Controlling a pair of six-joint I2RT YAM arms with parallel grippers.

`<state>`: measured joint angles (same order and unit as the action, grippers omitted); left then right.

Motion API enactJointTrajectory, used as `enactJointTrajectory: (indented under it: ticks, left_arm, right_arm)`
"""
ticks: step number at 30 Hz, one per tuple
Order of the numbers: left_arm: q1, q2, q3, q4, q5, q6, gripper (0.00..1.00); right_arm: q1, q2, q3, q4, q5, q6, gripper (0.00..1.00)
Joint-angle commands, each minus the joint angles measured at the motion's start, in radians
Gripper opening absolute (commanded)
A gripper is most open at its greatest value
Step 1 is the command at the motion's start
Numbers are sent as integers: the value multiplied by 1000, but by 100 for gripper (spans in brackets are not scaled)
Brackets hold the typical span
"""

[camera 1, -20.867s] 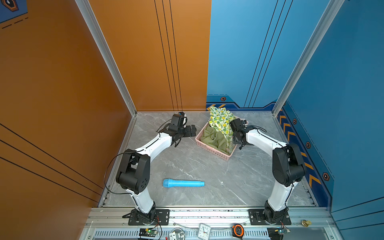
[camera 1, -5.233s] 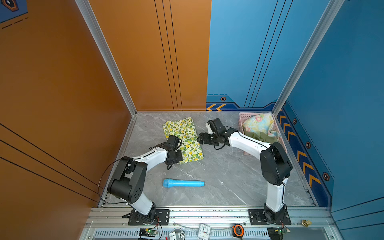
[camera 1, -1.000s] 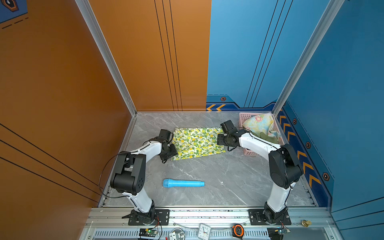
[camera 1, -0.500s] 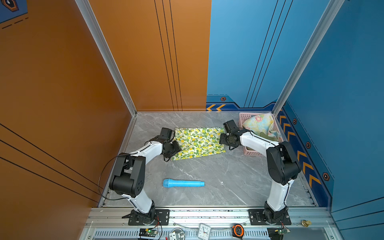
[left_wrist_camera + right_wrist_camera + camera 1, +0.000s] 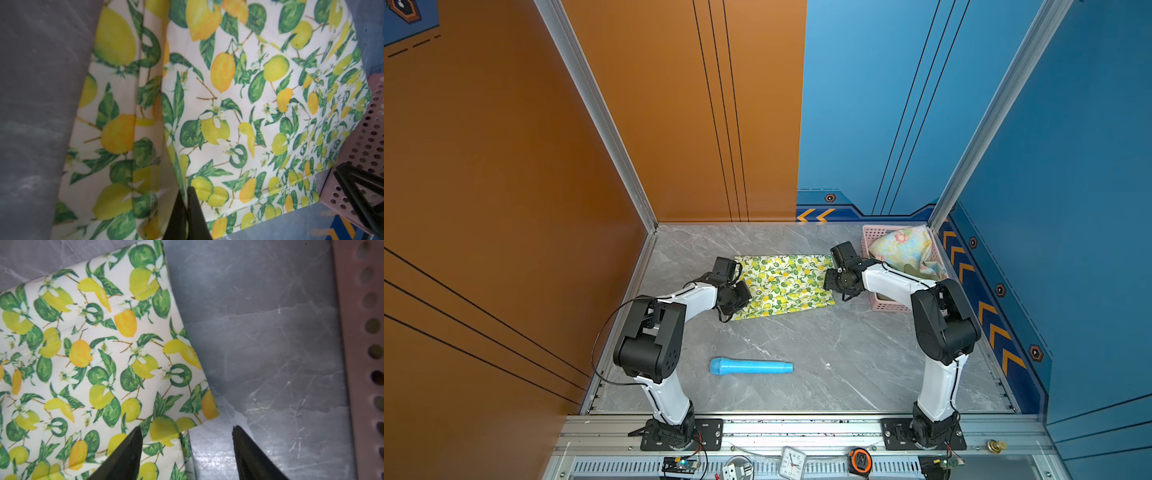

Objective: Fold and stack the skirts

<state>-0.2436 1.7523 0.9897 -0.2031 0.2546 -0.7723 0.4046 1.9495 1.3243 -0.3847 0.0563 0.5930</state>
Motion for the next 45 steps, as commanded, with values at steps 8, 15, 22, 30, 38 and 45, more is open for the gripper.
enactJointTrajectory:
  ticks: [8,15,22,30,38,45]
  left_arm:
    - [-3,-11,20,-4,-10,31,0]
    - [1,-23,26,-19,-17,39,0]
    - [20,-52,75,-64,-31,69,0]
    - [79,-69,176,-151,-42,140,0]
    - [176,-69,324,-254,-30,234,0]
    - [198,-123,279,-269,-33,257,0]
  right_arm:
    - [-50,44,10,100,-27,-1,63]
    - [-46,84,13,170,-100,34,47]
    - [-43,84,30,183,-102,34,6]
    - [-29,12,63,166,-89,29,0]
    - [4,-46,178,73,-70,39,0]
    - [65,-126,150,33,-31,47,0]
